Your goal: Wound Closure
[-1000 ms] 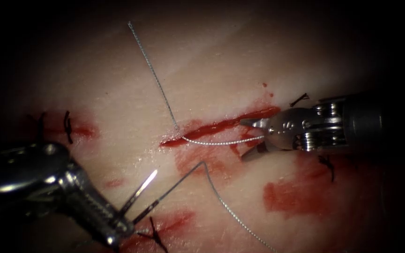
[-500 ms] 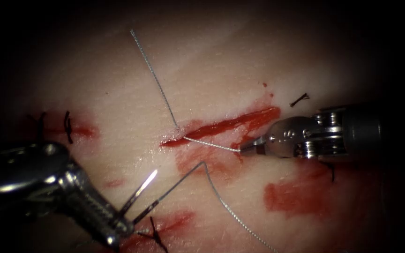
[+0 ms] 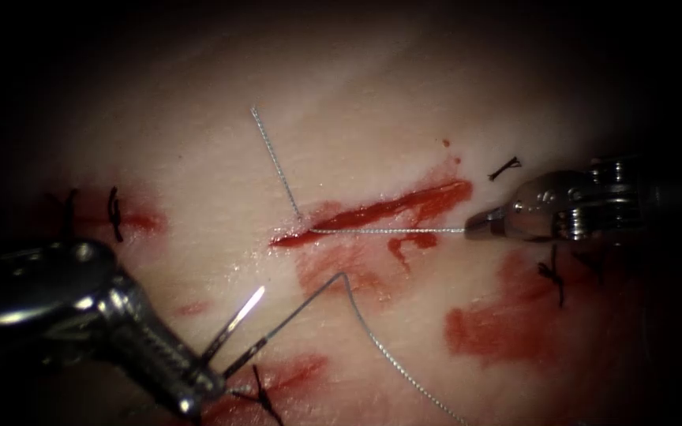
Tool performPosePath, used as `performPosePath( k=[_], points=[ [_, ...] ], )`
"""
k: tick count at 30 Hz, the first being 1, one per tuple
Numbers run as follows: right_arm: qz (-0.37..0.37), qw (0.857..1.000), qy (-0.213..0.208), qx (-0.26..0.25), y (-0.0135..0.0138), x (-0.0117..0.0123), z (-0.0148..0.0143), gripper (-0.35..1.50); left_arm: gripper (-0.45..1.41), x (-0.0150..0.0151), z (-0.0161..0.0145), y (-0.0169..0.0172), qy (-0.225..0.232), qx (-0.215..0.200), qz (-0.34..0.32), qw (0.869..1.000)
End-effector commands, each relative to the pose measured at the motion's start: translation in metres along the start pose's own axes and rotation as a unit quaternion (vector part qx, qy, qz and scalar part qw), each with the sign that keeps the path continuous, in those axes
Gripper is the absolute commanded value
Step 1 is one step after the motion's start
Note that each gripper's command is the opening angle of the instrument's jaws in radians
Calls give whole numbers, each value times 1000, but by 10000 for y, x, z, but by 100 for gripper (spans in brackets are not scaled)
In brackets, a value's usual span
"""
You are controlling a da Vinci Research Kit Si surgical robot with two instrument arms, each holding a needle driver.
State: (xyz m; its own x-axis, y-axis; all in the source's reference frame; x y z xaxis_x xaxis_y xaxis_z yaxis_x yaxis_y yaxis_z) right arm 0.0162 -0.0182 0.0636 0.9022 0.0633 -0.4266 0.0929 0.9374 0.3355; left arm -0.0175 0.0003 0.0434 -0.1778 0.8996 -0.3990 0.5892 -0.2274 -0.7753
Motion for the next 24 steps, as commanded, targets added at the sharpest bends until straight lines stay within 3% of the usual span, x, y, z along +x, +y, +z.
performPosePath(
  k=[1, 24],
  points=[
    [2, 1000, -3, 1, 1, 0, 6, -35, -45, -3, 2, -6, 0, 0, 0, 1000],
    [40, 999, -18, 3, -7, -27, 0, -35, -45, -3, 2, -6, -1, 0, -1, 1000]
  ],
)
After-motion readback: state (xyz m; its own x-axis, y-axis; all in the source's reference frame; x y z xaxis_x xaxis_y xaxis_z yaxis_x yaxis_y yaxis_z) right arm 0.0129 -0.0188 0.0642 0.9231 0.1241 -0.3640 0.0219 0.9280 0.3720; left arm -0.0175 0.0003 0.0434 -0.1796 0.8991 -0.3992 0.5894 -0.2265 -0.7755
